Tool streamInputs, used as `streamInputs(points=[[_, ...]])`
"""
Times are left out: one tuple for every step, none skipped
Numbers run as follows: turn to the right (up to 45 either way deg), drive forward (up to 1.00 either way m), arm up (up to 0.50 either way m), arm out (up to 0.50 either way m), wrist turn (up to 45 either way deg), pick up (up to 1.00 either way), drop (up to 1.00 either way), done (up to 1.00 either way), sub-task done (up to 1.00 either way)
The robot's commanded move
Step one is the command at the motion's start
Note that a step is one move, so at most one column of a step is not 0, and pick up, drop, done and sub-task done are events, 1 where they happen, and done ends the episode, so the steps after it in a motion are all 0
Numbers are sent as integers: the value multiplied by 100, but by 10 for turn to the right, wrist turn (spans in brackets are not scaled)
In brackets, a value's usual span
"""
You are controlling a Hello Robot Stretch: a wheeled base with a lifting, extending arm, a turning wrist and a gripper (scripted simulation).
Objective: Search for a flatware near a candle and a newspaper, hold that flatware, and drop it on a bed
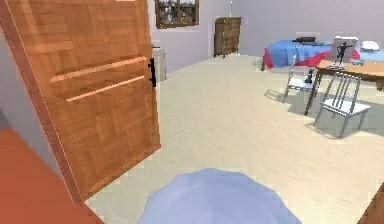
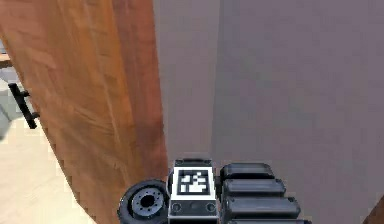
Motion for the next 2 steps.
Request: streamInputs(points=[[60,0,0,0,0,0,0,0,0],[0,15,0,0,0,0,0,0,0]])
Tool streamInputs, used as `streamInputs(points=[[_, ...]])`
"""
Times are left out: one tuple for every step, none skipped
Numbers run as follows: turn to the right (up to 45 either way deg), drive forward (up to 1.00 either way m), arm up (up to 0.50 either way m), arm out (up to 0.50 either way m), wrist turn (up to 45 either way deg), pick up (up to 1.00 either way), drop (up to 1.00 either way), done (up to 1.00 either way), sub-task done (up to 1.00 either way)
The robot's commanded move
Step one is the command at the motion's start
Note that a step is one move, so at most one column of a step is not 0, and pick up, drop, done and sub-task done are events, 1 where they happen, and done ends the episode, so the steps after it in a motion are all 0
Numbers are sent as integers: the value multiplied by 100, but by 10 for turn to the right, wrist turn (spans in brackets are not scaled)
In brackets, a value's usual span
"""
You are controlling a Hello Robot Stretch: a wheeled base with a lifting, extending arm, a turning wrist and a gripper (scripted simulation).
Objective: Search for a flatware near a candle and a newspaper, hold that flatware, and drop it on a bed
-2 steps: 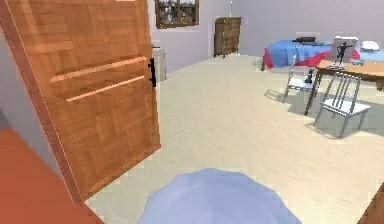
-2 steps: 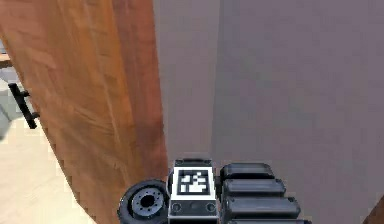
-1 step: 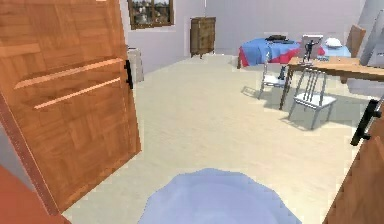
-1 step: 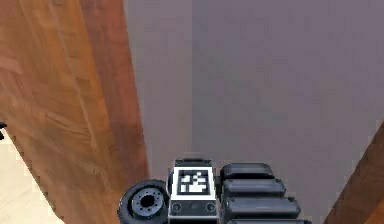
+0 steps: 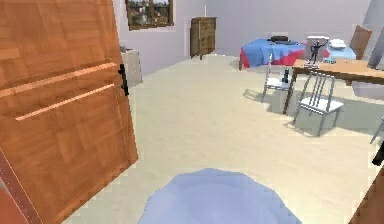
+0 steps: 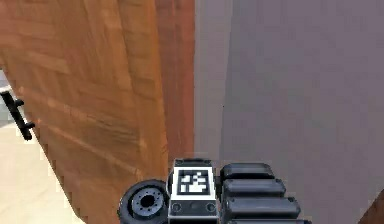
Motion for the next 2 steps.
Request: streamInputs(points=[[90,0,0,0,0,0,0,0,0],[0,100,0,0,0,0,0,0,0]])
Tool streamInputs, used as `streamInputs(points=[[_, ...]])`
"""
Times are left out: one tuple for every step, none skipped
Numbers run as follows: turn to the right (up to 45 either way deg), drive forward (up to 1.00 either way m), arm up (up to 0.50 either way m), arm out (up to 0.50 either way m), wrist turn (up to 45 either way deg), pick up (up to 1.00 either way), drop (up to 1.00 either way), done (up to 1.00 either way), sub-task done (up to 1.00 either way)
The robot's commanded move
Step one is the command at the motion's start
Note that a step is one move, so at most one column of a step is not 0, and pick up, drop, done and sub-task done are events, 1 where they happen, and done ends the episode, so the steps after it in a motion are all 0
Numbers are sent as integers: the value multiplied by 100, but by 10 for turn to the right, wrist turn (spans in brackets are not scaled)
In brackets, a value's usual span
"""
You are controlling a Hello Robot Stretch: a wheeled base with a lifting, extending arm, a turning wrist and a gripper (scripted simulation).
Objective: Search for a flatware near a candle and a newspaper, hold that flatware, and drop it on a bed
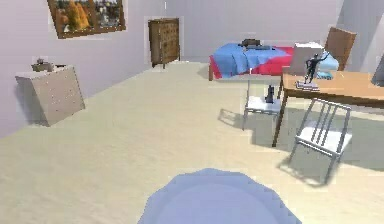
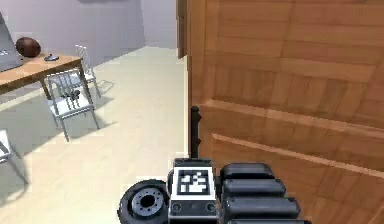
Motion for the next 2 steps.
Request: streamInputs(points=[[0,100,0,0,0,0,0,0,0],[30,0,0,0,0,0,0,0,0]])
